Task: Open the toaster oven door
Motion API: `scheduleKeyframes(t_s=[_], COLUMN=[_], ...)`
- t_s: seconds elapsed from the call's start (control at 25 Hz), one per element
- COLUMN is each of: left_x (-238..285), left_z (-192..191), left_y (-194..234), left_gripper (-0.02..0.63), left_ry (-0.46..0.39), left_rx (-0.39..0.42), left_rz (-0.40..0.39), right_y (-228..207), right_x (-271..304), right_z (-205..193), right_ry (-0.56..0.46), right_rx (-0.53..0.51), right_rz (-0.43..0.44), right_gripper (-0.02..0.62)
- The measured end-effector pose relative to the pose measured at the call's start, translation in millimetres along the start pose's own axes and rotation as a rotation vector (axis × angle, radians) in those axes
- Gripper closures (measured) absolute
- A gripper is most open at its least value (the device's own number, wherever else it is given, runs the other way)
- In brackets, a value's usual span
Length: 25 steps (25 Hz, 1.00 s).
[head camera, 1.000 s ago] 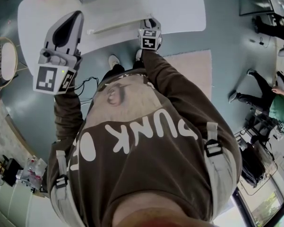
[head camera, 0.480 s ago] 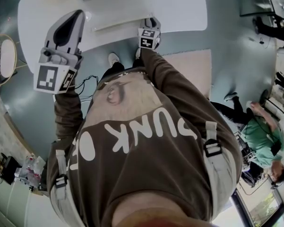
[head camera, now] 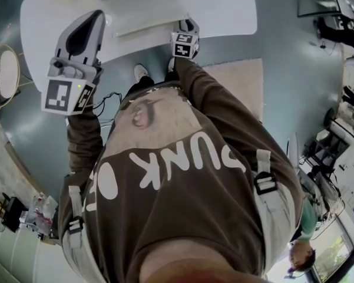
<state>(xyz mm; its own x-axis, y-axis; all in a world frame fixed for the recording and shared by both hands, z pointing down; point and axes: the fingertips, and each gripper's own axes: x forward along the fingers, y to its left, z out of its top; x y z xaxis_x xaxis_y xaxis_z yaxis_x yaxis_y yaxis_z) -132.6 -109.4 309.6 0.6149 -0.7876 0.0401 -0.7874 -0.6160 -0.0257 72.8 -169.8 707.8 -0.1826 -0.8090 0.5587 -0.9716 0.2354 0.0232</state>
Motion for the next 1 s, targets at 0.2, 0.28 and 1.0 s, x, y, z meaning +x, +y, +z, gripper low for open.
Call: scheduleKeyframes(t_s=[0.2,0.28,1.0], left_x=[-1,0,5], left_z=[-1,-1,5], left_y=[1,1,-5], left_gripper=[0.603,0.603,0.603], left_ry=[0.000,0.000,-0.010], left_rx=[-0.006,-0.008,-0.011], left_rz=[0.003,0.001,-0.018], right_y=[1,1,1], right_x=[-6,-8,-55], right_z=[-1,-1,20], right_ry=[-0.019,-0.021,-0.099], right_rx=[-0.033,-0.058,-0.143], right_rz=[0.033,0.037,0.099], right_gripper=[0.500,0.502,0.491])
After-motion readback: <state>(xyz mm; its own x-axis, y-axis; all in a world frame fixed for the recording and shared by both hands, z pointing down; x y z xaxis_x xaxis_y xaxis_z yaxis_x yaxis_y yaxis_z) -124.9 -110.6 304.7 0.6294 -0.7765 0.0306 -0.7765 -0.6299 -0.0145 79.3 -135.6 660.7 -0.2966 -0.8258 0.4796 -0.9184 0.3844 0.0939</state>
